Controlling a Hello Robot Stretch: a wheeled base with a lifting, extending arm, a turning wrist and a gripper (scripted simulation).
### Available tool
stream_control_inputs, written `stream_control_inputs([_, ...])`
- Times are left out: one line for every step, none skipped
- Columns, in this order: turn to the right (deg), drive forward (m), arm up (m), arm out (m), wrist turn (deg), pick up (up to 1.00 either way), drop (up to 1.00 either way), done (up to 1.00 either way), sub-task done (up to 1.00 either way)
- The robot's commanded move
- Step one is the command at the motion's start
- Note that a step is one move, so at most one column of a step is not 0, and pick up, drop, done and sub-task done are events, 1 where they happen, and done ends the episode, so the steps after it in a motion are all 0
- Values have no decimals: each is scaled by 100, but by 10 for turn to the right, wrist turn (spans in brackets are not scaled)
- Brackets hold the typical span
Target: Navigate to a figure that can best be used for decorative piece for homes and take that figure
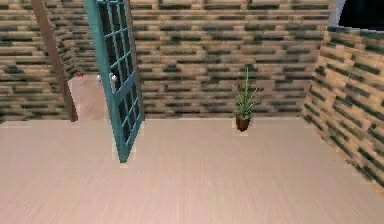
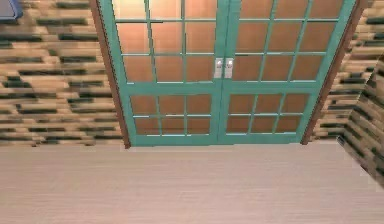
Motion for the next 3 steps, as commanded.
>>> stream_control_inputs([-390, 0, 0, 0, 0, 0, 0, 0, 0])
stream_control_inputs([0, 30, 0, 0, 0, 0, 0, 0, 0])
stream_control_inputs([450, 0, 0, 0, 0, 0, 0, 0, 0])
